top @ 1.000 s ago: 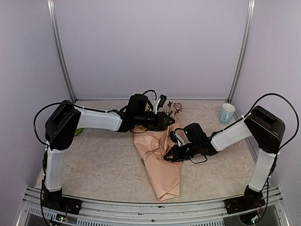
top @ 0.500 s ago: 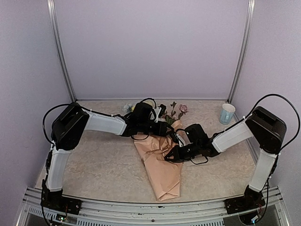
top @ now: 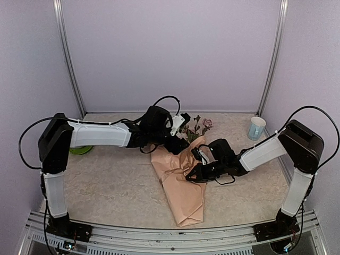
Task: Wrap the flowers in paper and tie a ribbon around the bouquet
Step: Cross the ribbon over the folded bouquet.
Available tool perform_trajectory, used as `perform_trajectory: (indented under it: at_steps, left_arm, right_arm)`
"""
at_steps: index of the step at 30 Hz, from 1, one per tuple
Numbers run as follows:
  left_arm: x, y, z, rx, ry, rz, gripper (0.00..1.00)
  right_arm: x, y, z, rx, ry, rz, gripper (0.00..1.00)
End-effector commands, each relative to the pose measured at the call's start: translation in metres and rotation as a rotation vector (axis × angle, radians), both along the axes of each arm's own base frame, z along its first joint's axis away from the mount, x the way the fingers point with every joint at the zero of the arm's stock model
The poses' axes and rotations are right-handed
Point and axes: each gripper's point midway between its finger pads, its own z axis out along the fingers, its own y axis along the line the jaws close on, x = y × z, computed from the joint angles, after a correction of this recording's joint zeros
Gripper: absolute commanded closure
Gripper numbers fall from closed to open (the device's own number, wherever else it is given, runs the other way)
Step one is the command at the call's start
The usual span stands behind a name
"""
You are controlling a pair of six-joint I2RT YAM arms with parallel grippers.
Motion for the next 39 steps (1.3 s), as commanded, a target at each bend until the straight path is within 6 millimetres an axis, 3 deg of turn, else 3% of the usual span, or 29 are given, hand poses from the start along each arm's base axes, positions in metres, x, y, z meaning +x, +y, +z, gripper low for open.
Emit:
perform_trajectory:
  at_steps: [1,2,4,6,8,15,17,23,34,39]
  left_arm:
    - [-0.083,0.017,0.053,-0.132,-0.100,-0.485,0.65]
    - [-0.097,0.017,0.043,-0.094,-0.110,-0.533,0.72]
    - [-0.115,0.015,0.007,0.061,-0.125,-0.607,0.72]
    - [-0.124,0.012,-0.027,0.206,-0.096,-0.649,0.58]
    - [-0.126,0.009,-0.043,0.256,-0.064,-0.688,0.50]
    - [-0.116,0.000,-0.058,0.265,-0.121,-0.765,0.34]
    - [-0.112,-0.006,-0.063,0.275,-0.140,-0.757,0.33]
    - [-0.087,-0.009,-0.097,0.410,-0.112,-0.632,0.48]
    - [-0.087,0.005,-0.123,0.508,-0.088,-0.630,0.48]
    - [-0.086,0.011,-0.133,0.547,-0.071,-0.626,0.59]
  right_arm:
    - [0.001,0.003,0.007,0.007,-0.013,0.019,0.92]
    - [0.001,0.003,0.007,0.007,-0.013,0.019,0.92]
    - [0.001,0.004,0.008,0.009,-0.015,0.022,0.92]
    - [0.003,0.004,0.009,0.010,-0.019,0.022,0.92]
    - [0.004,0.005,0.010,0.009,-0.020,0.024,0.92]
    - [0.004,0.005,0.010,0.006,-0.018,0.027,0.93]
    - [0.004,0.005,0.010,0.006,-0.021,0.027,0.93]
    - [0.005,0.005,0.015,0.010,-0.030,0.026,0.93]
    - [0.006,0.004,0.023,0.021,-0.043,0.022,0.94]
    - [0.009,0.002,0.028,0.023,-0.055,0.014,0.95]
